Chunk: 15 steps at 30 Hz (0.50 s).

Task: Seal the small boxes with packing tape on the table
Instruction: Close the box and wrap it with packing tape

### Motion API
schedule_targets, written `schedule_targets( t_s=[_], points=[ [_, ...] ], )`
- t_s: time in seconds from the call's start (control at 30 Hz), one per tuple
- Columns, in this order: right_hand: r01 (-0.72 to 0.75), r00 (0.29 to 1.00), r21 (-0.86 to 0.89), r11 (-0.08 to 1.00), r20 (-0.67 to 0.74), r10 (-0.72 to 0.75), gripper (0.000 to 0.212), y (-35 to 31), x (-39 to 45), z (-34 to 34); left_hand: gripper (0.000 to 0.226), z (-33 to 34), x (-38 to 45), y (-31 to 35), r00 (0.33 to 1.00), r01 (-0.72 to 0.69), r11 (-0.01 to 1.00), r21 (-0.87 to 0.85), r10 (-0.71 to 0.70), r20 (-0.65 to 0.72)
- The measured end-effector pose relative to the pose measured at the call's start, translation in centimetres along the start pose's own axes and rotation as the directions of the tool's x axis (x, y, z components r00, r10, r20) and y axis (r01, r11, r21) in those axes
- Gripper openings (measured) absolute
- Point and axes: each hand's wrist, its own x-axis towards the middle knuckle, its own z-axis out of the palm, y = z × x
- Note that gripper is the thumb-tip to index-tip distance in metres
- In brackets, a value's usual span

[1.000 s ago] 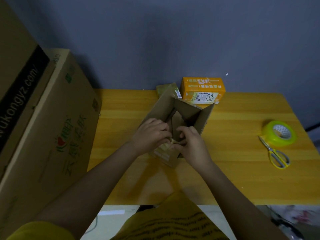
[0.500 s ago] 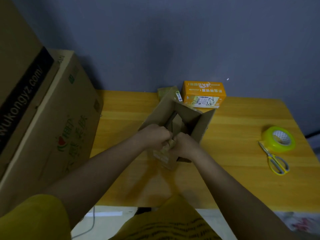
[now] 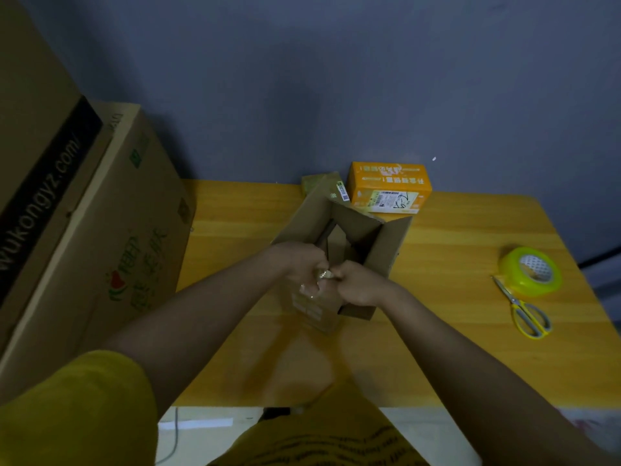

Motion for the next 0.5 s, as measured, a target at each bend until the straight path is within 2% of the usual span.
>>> schedule_targets(
  t_s=[0.1, 0.17, 0.27, 0.3, 0.4, 0.5],
  points=[
    [-0.009, 1.000, 0.009, 1.000, 0.003, 0.009, 0.032, -0.7, -0.1, 0.8, 0.016, -0.5, -0.3, -0.3, 0.998, 0.015, 1.000, 0.017, -0.016, 0.062],
    [0.028, 1.000, -0.053, 0.998, -0.012, -0.028, 0.034, -1.6, 0.0, 1.2, 0.022, -0.8, -0.7, -0.4, 0.998, 0.023, 0.997, 0.067, -0.028, 0.064],
    [0.074, 0.992, -0.408, 0.910, -0.062, -0.108, 0.042, -3.2, 0.4, 1.3, 0.027, -1.5, -1.2, -0.7, 0.995, 0.059, 0.980, 0.189, -0.074, 0.074],
    [0.094, 0.989, -0.442, 0.892, -0.060, -0.134, 0.045, -3.6, 0.4, 1.0, 0.024, -1.7, -1.4, -0.8, 0.992, 0.079, 0.965, 0.251, -0.102, 0.080],
    [0.170, 0.980, -0.268, 0.948, -0.059, -0.192, 0.040, -4.3, 0.3, -0.5, 0.026, -2.6, -2.1, -1.4, 0.973, 0.174, 0.917, 0.359, -0.216, 0.080],
    [0.182, 0.925, -0.339, 0.923, -0.259, -0.277, 0.027, -3.3, 0.4, -2.0, 0.026, -3.8, -2.7, -1.7, 0.983, 0.177, 0.931, 0.319, -0.182, -0.015]
  ],
)
